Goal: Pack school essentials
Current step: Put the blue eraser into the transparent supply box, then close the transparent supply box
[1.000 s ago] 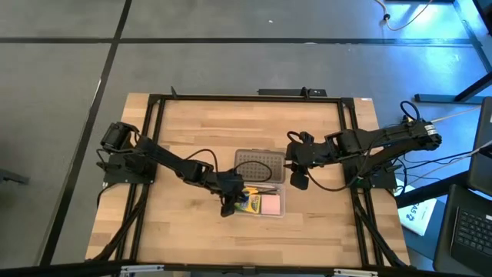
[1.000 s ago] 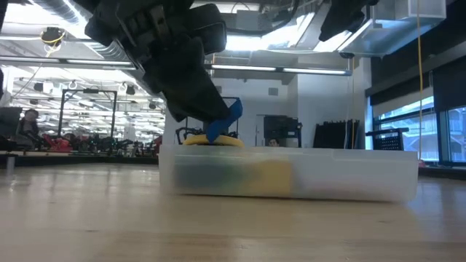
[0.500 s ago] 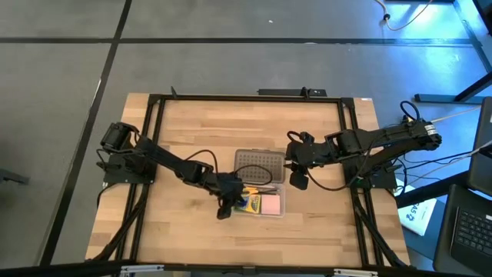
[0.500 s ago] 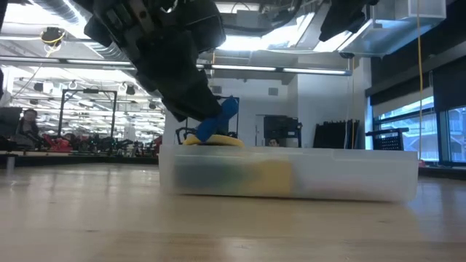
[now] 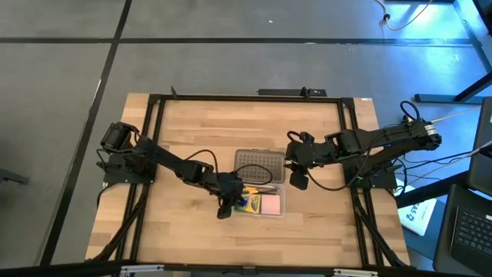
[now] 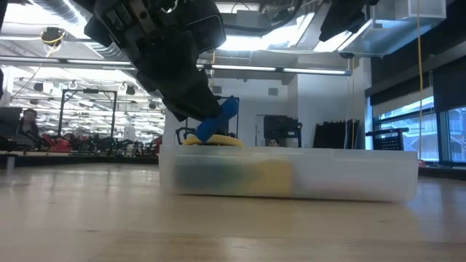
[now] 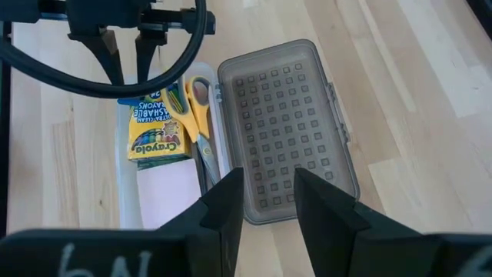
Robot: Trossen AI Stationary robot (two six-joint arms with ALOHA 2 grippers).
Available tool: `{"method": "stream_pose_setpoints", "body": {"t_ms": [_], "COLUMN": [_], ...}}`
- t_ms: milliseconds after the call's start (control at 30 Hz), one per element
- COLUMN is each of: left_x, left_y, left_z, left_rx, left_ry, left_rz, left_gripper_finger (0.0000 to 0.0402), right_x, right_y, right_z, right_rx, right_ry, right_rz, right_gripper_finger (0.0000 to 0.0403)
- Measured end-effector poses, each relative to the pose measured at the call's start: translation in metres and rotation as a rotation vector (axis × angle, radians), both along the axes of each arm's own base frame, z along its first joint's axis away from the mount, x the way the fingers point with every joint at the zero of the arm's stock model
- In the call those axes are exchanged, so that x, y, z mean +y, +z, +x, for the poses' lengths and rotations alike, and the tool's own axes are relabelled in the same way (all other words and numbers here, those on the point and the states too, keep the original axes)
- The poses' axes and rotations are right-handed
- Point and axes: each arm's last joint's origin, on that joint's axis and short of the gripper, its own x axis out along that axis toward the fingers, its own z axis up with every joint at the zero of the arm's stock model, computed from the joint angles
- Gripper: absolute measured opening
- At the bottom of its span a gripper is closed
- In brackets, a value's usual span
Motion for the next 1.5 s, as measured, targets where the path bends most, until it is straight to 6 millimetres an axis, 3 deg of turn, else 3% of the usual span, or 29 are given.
{"method": "stream_pose_setpoints", "body": {"t_ms": [267, 600, 800, 1067, 1200, 1333, 1500], "left_x": [0.000, 0.000, 0.000, 0.001, 0.007, 0.009, 0.003], "left_y": [-0.001, -0.001, 0.001, 0.025, 0.036, 0.033, 0.026], "left_z": [0.000, 0.000, 0.000, -0.001, -0.009, -0.020, -0.026], "left_rx": [0.010, 0.013, 0.013, 0.000, 0.087, 0.167, 0.157], "left_ry": [0.006, 0.029, 0.061, -0.054, -0.106, -0.099, -0.148], "left_rz": [-0.003, -0.007, -0.050, -0.188, -0.233, -0.151, 0.121], "left_gripper_finger": [0.0071, 0.0128, 0.0135, 0.0135, 0.0135, 0.0135, 0.0135], "right_x": [0.000, 0.000, 0.000, 0.000, 0.000, 0.000, 0.000], "right_y": [0.000, 0.000, 0.000, 0.000, -0.001, -0.001, -0.002], "right_z": [0.000, 0.000, 0.000, 0.000, -0.001, 0.000, 0.002], "right_rx": [0.000, 0.000, 0.001, 0.008, 0.008, 0.007, 0.011], "right_ry": [0.003, 0.003, 0.003, 0.004, -0.002, -0.002, -0.002], "right_rz": [-0.002, -0.002, -0.002, -0.004, 0.001, 0.001, 0.001], "right_gripper_finger": [0.0118, 0.0118, 0.0118, 0.0118, 0.0118, 0.0118, 0.0118]}}
